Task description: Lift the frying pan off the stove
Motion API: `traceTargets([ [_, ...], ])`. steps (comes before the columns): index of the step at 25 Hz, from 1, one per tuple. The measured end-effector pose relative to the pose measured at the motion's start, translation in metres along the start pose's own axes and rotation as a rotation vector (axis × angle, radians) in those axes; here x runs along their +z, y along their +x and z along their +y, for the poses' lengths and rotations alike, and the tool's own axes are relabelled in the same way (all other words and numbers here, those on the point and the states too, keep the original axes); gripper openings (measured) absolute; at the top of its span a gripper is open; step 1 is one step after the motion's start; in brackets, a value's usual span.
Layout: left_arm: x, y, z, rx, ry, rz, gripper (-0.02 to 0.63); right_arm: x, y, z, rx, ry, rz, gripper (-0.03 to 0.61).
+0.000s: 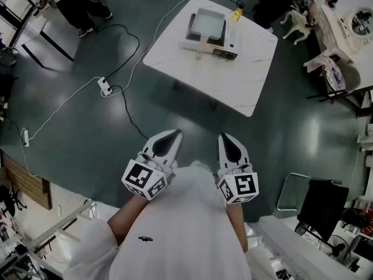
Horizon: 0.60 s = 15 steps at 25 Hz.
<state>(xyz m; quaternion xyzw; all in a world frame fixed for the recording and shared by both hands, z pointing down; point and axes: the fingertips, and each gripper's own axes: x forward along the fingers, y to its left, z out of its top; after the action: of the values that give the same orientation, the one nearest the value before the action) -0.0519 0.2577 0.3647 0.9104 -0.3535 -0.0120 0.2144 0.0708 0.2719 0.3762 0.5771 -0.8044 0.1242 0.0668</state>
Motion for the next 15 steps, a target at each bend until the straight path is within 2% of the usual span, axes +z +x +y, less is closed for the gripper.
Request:
traceTargets([
  [5, -0.009, 0.005, -0.029, 0.011, -0.009, 0.029, 0.003, 0.008, -0.026, -0.012, 0.010, -0.003, -0.013, 0.000],
  [8, -0.008, 0.011, -0.044, 0.018, 0.019, 0.026, 0.003, 0.010, -0.034, -0.018, 0.029, -0.023, -0.019, 0.000],
  [15, -0.014, 0.014, -0.059, 0.059, 0.011, 0.036, 0.002, 0.019, -0.051, -0.033, 0.041, 0.033, -0.095, 0.000],
])
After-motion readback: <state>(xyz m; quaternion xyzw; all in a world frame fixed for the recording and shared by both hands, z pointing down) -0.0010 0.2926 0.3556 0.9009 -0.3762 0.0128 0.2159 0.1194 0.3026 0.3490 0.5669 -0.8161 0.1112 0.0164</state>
